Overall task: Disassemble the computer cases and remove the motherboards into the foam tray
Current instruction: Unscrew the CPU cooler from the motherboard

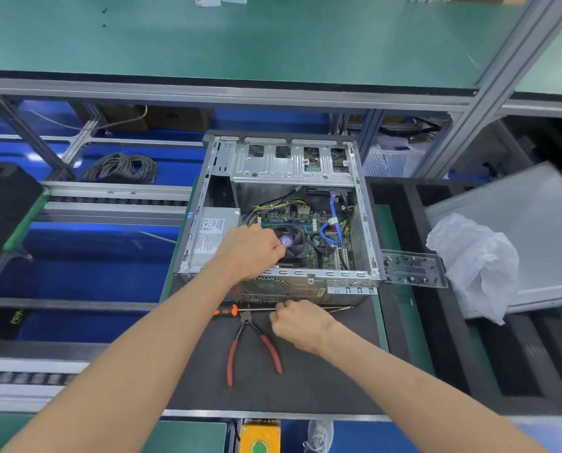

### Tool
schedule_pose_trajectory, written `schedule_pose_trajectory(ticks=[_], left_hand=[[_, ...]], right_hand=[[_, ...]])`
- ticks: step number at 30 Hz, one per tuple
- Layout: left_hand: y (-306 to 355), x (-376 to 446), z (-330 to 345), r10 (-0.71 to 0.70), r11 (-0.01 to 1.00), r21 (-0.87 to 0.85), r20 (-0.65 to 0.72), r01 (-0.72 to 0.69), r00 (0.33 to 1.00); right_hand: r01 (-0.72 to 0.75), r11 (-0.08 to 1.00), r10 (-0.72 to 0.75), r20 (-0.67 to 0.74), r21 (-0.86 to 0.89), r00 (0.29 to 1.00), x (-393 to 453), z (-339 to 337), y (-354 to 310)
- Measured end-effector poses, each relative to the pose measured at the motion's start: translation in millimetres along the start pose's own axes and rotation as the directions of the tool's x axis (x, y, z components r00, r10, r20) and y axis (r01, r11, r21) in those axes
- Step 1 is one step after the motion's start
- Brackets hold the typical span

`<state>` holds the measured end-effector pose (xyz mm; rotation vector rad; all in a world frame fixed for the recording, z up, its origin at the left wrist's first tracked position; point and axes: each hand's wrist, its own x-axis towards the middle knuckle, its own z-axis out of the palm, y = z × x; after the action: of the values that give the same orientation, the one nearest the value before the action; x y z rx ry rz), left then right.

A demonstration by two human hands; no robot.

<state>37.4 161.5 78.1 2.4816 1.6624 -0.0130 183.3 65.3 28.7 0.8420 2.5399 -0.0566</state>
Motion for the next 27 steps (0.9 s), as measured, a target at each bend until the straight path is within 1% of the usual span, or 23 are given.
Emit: schedule_pose_trajectory(ticks=[3,5,7,8,9,10,11,13,14,16,17,18,20,22,25,27], left_hand=[[0,0,0,-0.007,1.0,-0.009,-0.001,0.007,1.0],[-1,0,1,-0.009,1.0,-0.012,0.005,0.009,1.0],[-2,-1,3,-0.016,1.0,-0.016,0.019,0.016,1.0],[-1,-1,3,-0.019,1.0,-0.021,0.023,0.02,1.0],[-1,-2,3,-0.022,0.999,-0.028,0.026,0.023,0.999],[0,-3,3,-0.015,0.999,-0.04,0.027,0.016,1.0],[0,-3,2,-0.013,0.998,-0.056,0.023,0.015,1.0],[-1,-2,2,-0.037,0.994,-0.1,0.009,0.038,0.999],[-1,0,1,-0.058,0.991,-0.121,0.011,0.059,0.998],[0,8,0,-0.092,0.983,-0.157,0.04,0.097,0.995],[1,13,0,-0.09,0.979,-0.178,0.062,0.1,0.994],[3,19,1,-0.081,0.973,-0.21,0.085,0.097,0.993],[11,32,2,-0.079,0.961,-0.254,0.125,0.109,0.989],[18,43,7,-0.1,0.961,-0.237,0.179,0.142,0.979],[25,58,17,-0.119,0.965,-0.19,0.289,0.179,0.95],[29,66,24,-0.106,0.968,-0.18,0.331,0.174,0.938]], right_hand=[[0.051,0.999,-0.051,-0.025,0.016,0.998,-6,-13,-1],[0.106,0.993,-0.102,-0.07,0.054,0.992,-17,-32,-2],[0.14,0.979,-0.116,-0.16,0.148,0.98,-32,-57,3],[0.148,0.962,-0.097,-0.219,0.231,0.971,-41,-70,10],[0.149,0.929,-0.051,-0.281,0.338,0.958,-50,-85,21],[0.144,0.88,0.026,-0.348,0.454,0.937,-59,-99,35],[0.145,0.817,0.124,-0.415,0.558,0.901,-67,-113,51],[0.161,0.705,0.332,-0.522,0.69,0.786,-82,-136,85],[0.156,0.679,0.42,-0.553,0.718,0.719,-86,-143,100],[0.107,0.679,0.531,-0.587,0.726,0.612,-83,-147,126],[0.066,0.688,0.56,-0.586,0.723,0.586,-77,-146,137],[0.022,0.693,0.579,-0.574,0.721,0.579,-71,-145,145],[-0.051,0.708,0.591,-0.551,0.704,0.589,-59,-140,156],[-0.099,0.742,0.579,-0.56,0.663,0.593,-49,-133,160],[-0.123,0.794,0.54,-0.599,0.595,0.591,-40,-126,160],[-0.132,0.806,0.531,-0.606,0.578,0.592,-38,-125,163]])
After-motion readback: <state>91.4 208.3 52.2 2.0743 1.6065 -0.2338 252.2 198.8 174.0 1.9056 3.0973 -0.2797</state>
